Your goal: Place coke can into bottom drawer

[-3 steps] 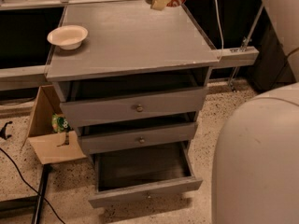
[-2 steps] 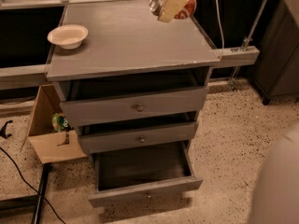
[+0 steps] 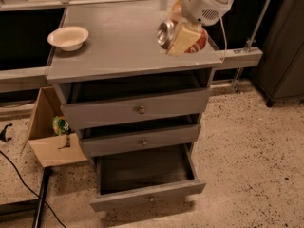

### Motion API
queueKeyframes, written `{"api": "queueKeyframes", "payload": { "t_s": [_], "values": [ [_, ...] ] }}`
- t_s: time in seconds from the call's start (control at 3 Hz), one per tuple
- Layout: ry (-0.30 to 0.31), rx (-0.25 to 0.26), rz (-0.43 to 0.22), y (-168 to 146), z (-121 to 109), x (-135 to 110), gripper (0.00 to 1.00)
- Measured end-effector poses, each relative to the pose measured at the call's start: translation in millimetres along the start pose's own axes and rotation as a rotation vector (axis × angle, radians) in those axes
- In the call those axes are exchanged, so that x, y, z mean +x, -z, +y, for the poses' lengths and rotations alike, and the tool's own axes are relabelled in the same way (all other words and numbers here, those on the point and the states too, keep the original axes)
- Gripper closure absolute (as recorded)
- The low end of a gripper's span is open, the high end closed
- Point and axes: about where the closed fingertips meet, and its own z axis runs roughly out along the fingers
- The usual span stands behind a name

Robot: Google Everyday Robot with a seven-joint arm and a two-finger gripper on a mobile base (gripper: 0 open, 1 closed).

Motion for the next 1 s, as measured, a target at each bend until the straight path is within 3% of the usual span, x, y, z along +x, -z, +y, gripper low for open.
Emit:
{"api": "queueKeyframes", "payload": {
  "t_s": [0.33,0.67,1.0],
  "values": [
    [-0.018,-0.04,-0.033,-26.1,41.5,4.1,1.0],
    [-0.05,-0.045,-0.065,-75.0,73.0,20.9,1.0],
    [-0.048,-0.05,-0.064,-73.4,73.2,20.0,1.0]
  ]
}}
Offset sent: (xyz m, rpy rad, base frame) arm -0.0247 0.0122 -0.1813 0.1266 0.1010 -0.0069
